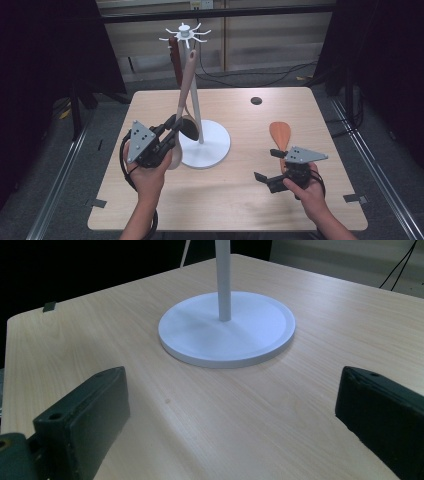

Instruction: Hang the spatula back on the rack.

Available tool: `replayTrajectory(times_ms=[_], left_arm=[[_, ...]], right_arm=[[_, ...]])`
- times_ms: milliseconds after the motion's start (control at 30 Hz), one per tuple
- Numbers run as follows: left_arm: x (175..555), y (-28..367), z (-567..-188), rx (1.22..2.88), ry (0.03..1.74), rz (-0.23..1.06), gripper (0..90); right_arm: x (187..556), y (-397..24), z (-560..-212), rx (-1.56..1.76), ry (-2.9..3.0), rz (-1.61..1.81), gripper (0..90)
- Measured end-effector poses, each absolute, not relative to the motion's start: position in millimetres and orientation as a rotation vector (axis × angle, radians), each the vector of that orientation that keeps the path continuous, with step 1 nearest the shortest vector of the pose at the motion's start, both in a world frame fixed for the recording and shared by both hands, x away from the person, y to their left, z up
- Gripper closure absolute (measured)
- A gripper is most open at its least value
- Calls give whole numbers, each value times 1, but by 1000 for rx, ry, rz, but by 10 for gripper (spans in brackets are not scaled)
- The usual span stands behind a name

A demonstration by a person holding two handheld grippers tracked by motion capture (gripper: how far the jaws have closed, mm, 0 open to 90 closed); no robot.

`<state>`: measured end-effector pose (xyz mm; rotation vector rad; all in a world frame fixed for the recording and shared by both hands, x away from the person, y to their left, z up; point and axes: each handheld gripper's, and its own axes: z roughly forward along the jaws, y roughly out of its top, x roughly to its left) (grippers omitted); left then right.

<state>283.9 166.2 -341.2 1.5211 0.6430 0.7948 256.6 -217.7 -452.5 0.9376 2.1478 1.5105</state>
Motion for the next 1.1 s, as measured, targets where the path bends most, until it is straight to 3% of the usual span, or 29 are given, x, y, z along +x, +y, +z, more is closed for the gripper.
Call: replayTrajectory(times_ms=[1100], left_arm=[[292, 164, -333, 1519, 684, 964, 788]], right_arm=[[256, -216, -454, 942, 2163, 1517, 6]])
